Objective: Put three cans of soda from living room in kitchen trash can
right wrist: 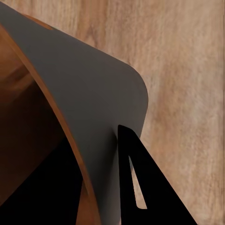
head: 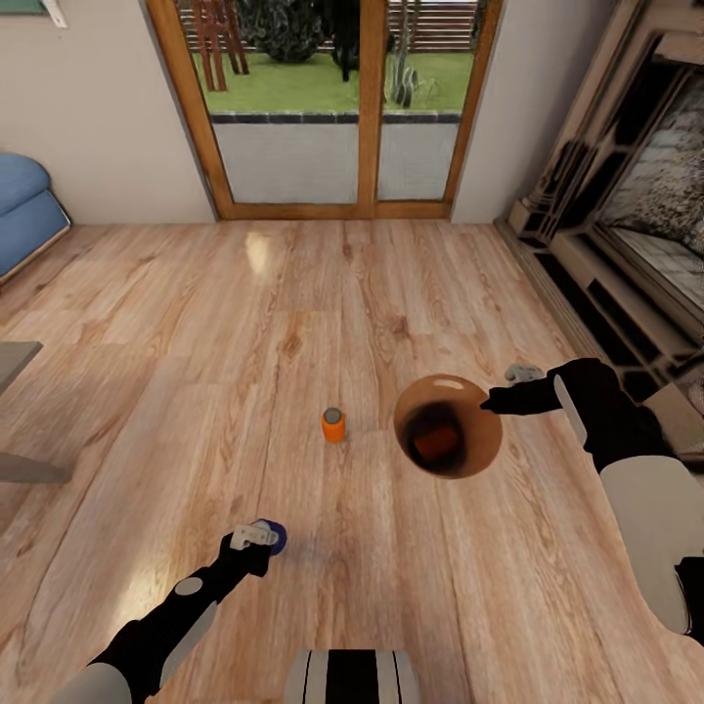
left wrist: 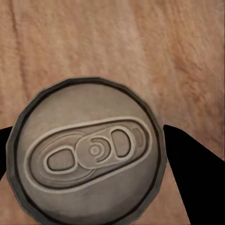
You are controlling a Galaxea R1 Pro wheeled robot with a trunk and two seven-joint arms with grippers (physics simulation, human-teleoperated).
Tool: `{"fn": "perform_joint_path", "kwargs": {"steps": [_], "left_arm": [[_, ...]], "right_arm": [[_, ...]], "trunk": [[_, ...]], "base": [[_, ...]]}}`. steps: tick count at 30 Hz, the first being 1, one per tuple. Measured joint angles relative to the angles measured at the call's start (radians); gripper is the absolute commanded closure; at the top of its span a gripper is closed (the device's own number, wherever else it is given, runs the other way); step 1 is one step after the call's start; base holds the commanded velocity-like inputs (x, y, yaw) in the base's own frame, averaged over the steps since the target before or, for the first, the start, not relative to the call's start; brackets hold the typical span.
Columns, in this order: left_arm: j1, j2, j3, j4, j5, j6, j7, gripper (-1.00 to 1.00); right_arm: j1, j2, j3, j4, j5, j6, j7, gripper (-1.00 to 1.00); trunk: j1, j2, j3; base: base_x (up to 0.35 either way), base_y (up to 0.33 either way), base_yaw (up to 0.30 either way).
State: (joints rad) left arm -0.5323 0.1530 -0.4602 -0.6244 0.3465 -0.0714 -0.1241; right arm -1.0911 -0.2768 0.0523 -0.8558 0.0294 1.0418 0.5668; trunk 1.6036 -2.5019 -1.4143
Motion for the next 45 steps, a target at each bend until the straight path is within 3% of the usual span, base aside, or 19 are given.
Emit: {"fn": "perform_joint_path", "kwargs": {"steps": [4, 6, 8, 11, 13, 17, 19, 22, 24, 25, 29, 31, 33, 34, 35, 37, 42, 43, 45], "left_arm": [[0.000, 0.005, 0.005, -0.010, 0.002, 0.004, -0.044, 1.00], [0.000, 0.008, 0.008, -0.068, 0.008, 0.027, -0.115, 1.00], [0.000, 0.024, 0.022, -0.214, 0.013, 0.133, -0.188, 1.00], [0.001, 0.060, 0.066, -0.359, 0.013, 0.236, -0.214, 1.00], [0.001, 0.080, 0.142, -0.516, 0.013, 0.359, -0.226, 1.00], [-0.001, 0.093, 0.259, -0.692, 0.011, 0.542, -0.236, 1.00], [-0.008, 0.104, 0.288, -0.736, 0.007, 0.639, -0.238, 1.00], [-0.047, 0.129, 0.307, -0.763, 0.010, 0.752, -0.244, 1.00], [-0.158, 0.136, 0.310, -0.765, 0.014, 0.885, -0.286, 1.00], [-0.180, 0.136, 0.309, -0.762, 0.008, 0.910, -0.296, 1.00], [-0.308, 0.106, 0.298, -0.753, 0.011, 1.004, -0.342, 1.00], [-0.331, 0.094, 0.294, -0.748, 0.001, 1.013, -0.346, 1.00], [-0.384, 0.043, 0.269, -0.712, 0.014, 1.041, -0.355, 1.00], [-0.421, 0.001, 0.237, -0.668, 0.002, 1.050, -0.363, 1.00], [-0.441, -0.022, 0.218, -0.645, 0.018, 1.059, -0.367, 1.00], [-0.490, -0.064, 0.169, -0.581, 0.008, 1.065, -0.381, 1.00], [-0.553, -0.115, 0.050, -0.509, 0.005, 1.072, -0.402, 1.00], [-0.562, -0.135, 0.003, -0.493, 0.005, 1.073, -0.406, 1.00], [-0.568, -0.155, -0.043, -0.472, 0.001, 1.071, -0.407, 1.00]], "right_arm": [[0.000, 0.001, 0.001, 0.005, 0.013, -0.001, 0.000, 1.00], [0.002, 0.003, 0.002, 0.017, 0.012, 0.001, 0.000, 1.00], [0.002, 0.004, 0.003, 0.031, 0.009, 0.002, 0.000, 1.00], [0.002, 0.005, 0.005, 0.036, 0.013, 0.000, 0.000, 1.00], [0.003, 0.007, 0.008, 0.052, 0.013, 0.001, 0.001, 1.00], [0.009, 0.013, 0.031, 0.072, 0.042, 0.002, 0.001, 1.00], [0.012, 0.019, 0.037, 0.078, 0.072, -0.003, 0.000, 1.00], [0.015, 0.026, 0.044, 0.098, 0.070, 0.002, 0.002, 1.00], [0.016, 0.042, 0.055, 0.136, 0.069, 0.004, 0.003, 1.00], [0.016, 0.046, 0.058, 0.140, 0.066, 0.004, 0.003, 1.00], [0.016, 0.072, 0.071, 0.161, 0.080, -0.002, 0.001, 1.00], [0.016, 0.079, 0.073, 0.162, 0.065, 0.002, 0.003, 1.00], [0.016, 0.108, 0.077, 0.169, 0.081, -0.001, 0.002, 1.00], [0.016, 0.124, 0.077, 0.179, 0.082, -0.002, 0.002, 1.00], [0.016, 0.130, 0.078, 0.184, 0.065, 0.004, 0.004, 1.00], [0.015, 0.144, 0.078, 0.192, 0.058, 0.004, 0.004, 1.00], [0.015, 0.169, 0.079, 0.201, 0.081, -0.002, 0.001, 1.00], [0.015, 0.179, 0.079, 0.202, 0.088, -0.004, 0.000, 1.00], [0.014, 0.190, 0.079, 0.204, 0.078, -0.001, 0.002, 1.00]], "trunk": [[-0.002, 0.001, 0.015], [-0.003, 0.001, 0.023], [-0.004, 0.002, 0.031], [-0.015, 0.022, 0.040], [-0.023, 0.036, 0.047], [-0.038, 0.064, 0.059], [-0.045, 0.078, 0.065], [-0.057, 0.099, 0.075], [-0.065, 0.113, 0.081], [-0.068, 0.120, 0.084], [-0.084, 0.148, 0.097], [-0.091, 0.162, 0.103], [-0.099, 0.176, 0.109], [-0.103, 0.183, 0.112], [-0.107, 0.190, 0.116], [-0.114, 0.204, 0.122], [-0.126, 0.226, 0.131], [-0.126, 0.226, 0.131], [-0.126, 0.226, 0.131]], "base": [[0.000, 0.000, 0.000], [0.000, 0.000, 0.000], [0.000, 0.000, 0.000], [0.000, 0.000, 0.000], [0.000, 0.000, 0.000], [0.000, 0.000, 0.000], [0.000, 0.000, 0.000], [0.000, 0.000, 0.000], [0.000, 0.000, 0.000], [0.000, 0.000, 0.000], [0.000, 0.000, 0.000], [0.000, 0.000, 0.000], [0.000, 0.000, 0.000], [0.000, 0.000, 0.000], [0.000, 0.000, 0.000], [0.000, 0.000, 0.000], [0.000, 0.000, 0.000], [0.000, 0.000, 0.000], [0.000, 0.000, 0.000]]}}
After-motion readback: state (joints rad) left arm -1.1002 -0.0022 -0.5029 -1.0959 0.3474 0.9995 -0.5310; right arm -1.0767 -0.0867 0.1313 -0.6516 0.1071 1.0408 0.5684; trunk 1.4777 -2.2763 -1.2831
